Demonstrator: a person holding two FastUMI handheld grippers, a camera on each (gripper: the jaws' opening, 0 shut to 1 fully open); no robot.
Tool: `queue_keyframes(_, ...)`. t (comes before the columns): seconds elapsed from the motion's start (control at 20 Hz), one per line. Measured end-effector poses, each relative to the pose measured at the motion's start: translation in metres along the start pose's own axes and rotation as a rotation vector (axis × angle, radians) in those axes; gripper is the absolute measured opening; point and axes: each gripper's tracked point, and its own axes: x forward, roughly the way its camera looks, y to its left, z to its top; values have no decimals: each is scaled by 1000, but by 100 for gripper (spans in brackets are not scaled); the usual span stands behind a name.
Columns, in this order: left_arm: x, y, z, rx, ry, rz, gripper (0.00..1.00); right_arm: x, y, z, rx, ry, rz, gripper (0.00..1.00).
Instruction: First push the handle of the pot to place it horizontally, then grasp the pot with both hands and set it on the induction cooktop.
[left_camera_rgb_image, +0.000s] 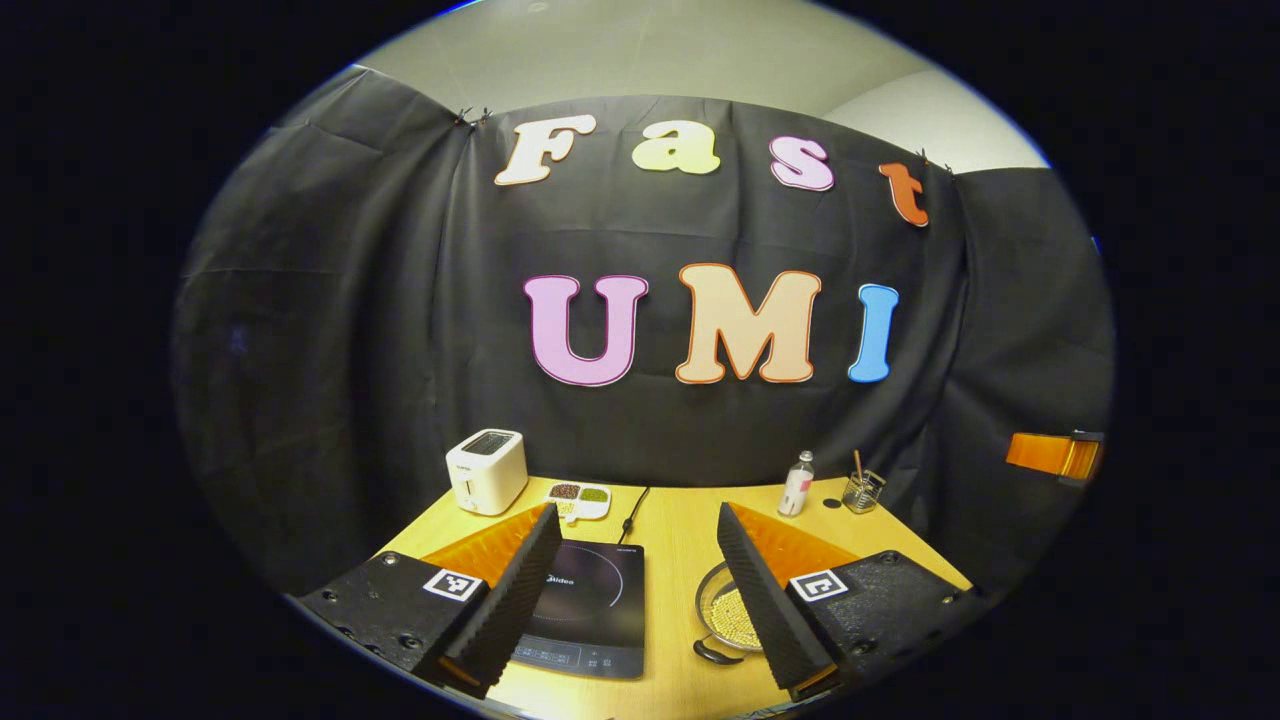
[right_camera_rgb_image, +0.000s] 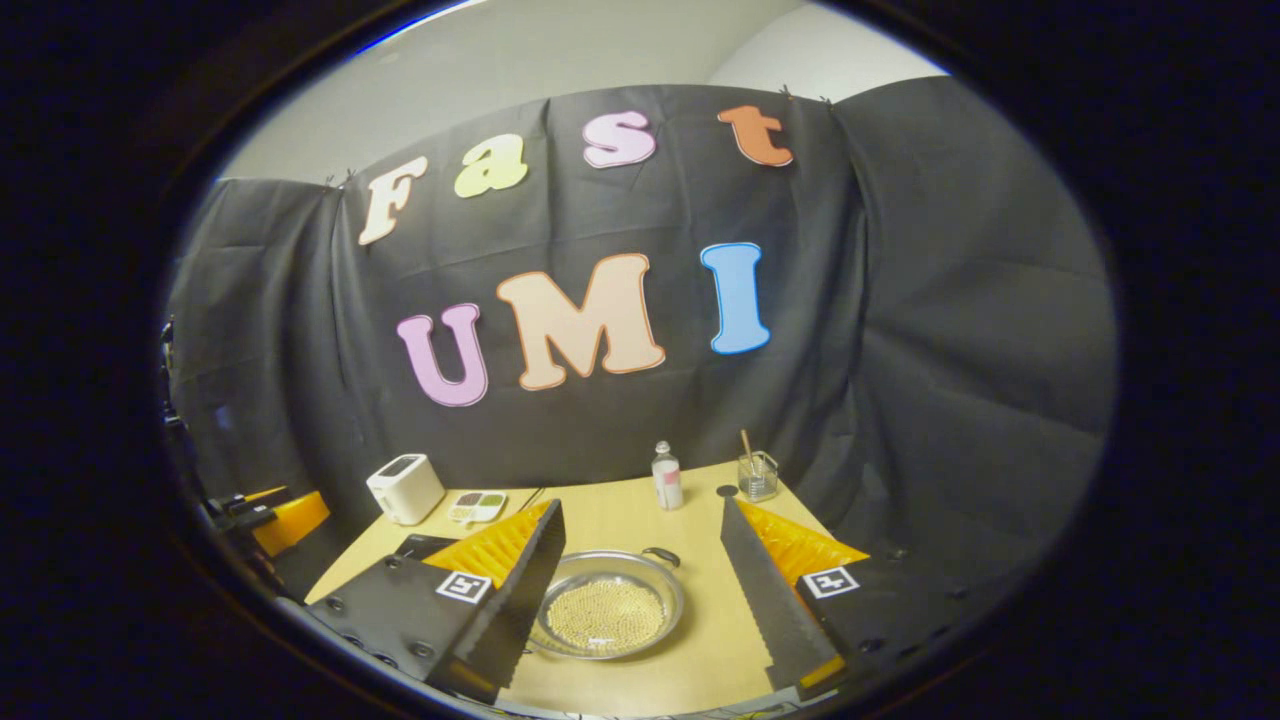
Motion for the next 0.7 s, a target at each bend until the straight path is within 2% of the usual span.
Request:
queue_keyframes(0.1,-2,2,-3,0,7,1,92,0,3,-3,-3,4,6,91)
queue_keyframes(0.15,-3,2,-4,0,12,3,96,0,5,-4,-3,8,10,91)
queue_keyframes(0.25,-4,4,-4,-1,17,3,96,0,9,-6,-7,15,14,91)
queue_keyframes(0.3,-5,5,-5,1,17,4,92,1,10,-9,-11,14,18,91)
queue_keyframes(0.35,-6,6,-5,5,17,7,96,-1,12,-8,-14,18,23,81)
queue_keyframes(0.45,-7,9,-6,11,19,12,96,-2,17,-13,-26,32,36,63)
queue_keyframes(0.5,-9,10,-7,12,21,14,96,-3,18,-13,-22,30,44,63)
queue_keyframes(0.55,-10,11,-7,11,23,15,92,3,20,-13,-12,35,49,52)
queue_keyframes(0.65,-12,12,-9,11,27,19,96,-2,20,-13,6,33,44,31)
queue_keyframes(0.7,-13,13,-11,11,30,20,92,-2,16,-11,14,22,31,21)
